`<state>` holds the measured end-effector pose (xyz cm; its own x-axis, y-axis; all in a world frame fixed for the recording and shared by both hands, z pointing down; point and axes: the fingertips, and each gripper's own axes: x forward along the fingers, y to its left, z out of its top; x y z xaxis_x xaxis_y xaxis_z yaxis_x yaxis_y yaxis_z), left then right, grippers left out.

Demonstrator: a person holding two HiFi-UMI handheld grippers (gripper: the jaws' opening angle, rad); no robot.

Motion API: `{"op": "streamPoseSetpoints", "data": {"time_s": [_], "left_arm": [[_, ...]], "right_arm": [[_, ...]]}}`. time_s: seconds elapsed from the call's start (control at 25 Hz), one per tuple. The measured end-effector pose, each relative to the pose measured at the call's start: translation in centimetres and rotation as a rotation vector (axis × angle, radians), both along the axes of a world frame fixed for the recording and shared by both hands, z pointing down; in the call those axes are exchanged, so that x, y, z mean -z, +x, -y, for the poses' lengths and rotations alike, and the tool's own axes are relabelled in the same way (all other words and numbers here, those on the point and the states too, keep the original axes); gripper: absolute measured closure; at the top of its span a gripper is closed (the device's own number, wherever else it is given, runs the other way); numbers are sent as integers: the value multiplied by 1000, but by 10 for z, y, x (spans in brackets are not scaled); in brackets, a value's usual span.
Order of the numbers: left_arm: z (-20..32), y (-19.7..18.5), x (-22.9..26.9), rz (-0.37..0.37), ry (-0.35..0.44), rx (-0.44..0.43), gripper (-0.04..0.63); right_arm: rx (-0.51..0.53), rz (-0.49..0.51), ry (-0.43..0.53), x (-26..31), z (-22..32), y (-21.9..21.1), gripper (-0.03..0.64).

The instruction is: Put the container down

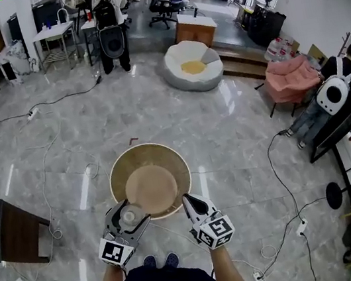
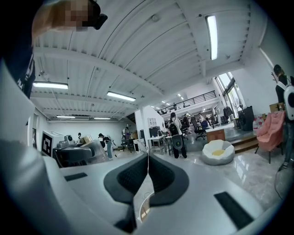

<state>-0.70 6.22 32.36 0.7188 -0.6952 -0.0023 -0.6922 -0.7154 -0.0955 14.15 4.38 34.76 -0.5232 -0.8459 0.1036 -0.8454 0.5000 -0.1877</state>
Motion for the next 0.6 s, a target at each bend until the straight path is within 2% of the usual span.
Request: {"op": "streamPoseSetpoints", "data": {"time_s": [0.12,0.28,0.6], "left_arm": [[3,13,1,20,-4,4,250],[4,24,1,11,3,3,250],[37,6,-8,-9,1,4,250]], "right_arm": [[4,8,-7,-2,-1,13,588],[11,15,-31,-11,1,19,588],[10,-8,-35,-17,27,5,587]]}}
